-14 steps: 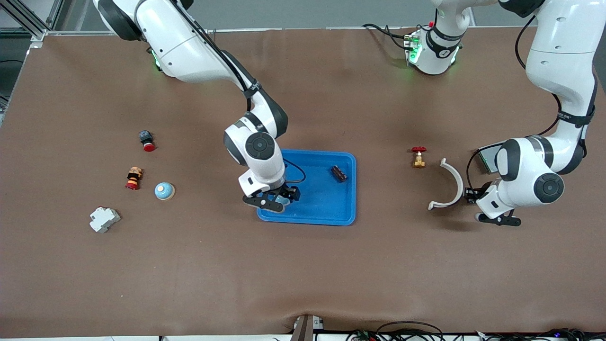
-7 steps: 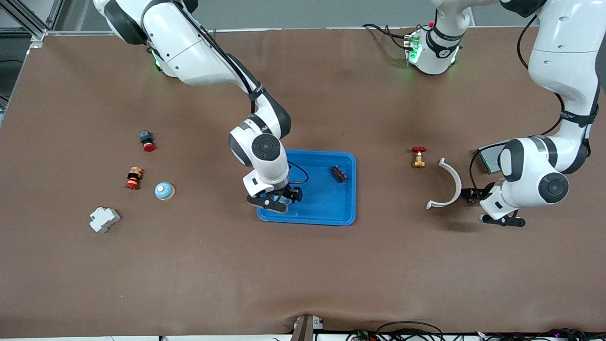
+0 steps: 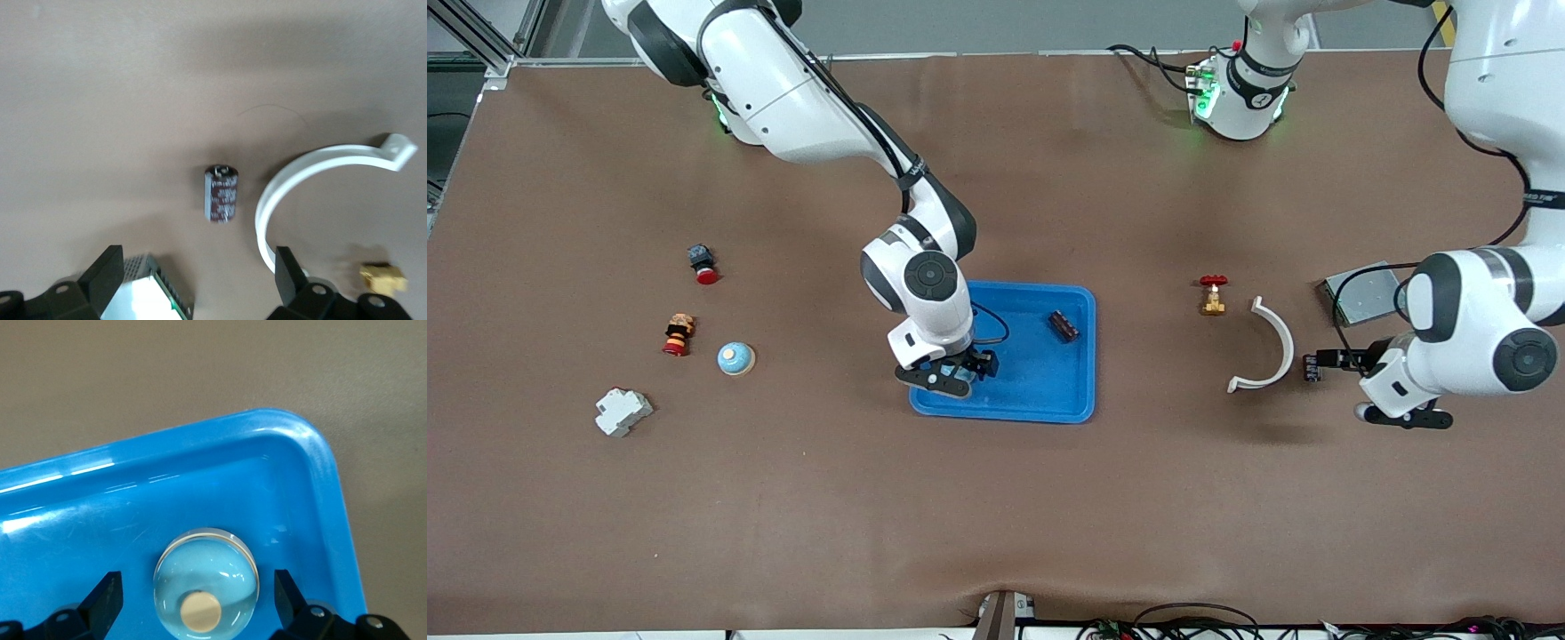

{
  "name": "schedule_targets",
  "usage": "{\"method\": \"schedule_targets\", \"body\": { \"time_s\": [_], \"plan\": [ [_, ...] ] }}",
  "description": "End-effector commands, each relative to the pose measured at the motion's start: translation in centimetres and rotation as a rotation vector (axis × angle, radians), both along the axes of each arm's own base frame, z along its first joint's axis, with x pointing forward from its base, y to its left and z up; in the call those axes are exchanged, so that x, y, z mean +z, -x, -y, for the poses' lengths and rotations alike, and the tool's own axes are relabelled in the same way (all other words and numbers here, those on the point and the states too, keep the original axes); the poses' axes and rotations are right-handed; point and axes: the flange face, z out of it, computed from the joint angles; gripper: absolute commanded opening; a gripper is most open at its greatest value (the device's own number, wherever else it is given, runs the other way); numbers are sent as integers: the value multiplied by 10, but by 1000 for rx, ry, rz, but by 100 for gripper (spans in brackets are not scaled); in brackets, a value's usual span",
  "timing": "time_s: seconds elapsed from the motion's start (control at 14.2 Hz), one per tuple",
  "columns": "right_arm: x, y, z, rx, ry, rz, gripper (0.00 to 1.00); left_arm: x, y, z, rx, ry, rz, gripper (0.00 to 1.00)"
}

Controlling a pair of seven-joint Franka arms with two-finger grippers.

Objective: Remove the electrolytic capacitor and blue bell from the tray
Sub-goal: 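Grasp the second bell with the right gripper while the left gripper returns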

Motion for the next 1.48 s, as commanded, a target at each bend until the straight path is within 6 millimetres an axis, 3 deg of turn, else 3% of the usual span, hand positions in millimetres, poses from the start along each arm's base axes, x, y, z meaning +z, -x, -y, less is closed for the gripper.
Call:
{"method": "schedule_targets", "body": {
  "time_s": [0.0,0.14,0.28,0.56,0.85,0.92,1.13,1.41],
  "plan": [
    [-1,-2,-7,8,24,36,93,33,-6,25,54,-11,-14,100],
    [-1,-3,-6,11,25,37,60,50,-8,43,140,-4,-22,100],
    [-1,-2,-6,8,23,36,0,63,-9,65,244,4,-30,100],
    [4,-4,-5,-14,26,31,0,77,-8,124,477,-35,-21,100],
    [36,-14,6,-30,69,-5,0,84,0,177,611,-58,-30,100],
    [53,-18,13,-14,80,-10,0,84,3,194,637,-62,-32,100],
    [82,-44,57,47,87,-25,0,92,10,238,695,-79,-15,100],
    [90,-72,142,134,112,-51,0,105,16,293,792,-82,22,100]
  ]
}}
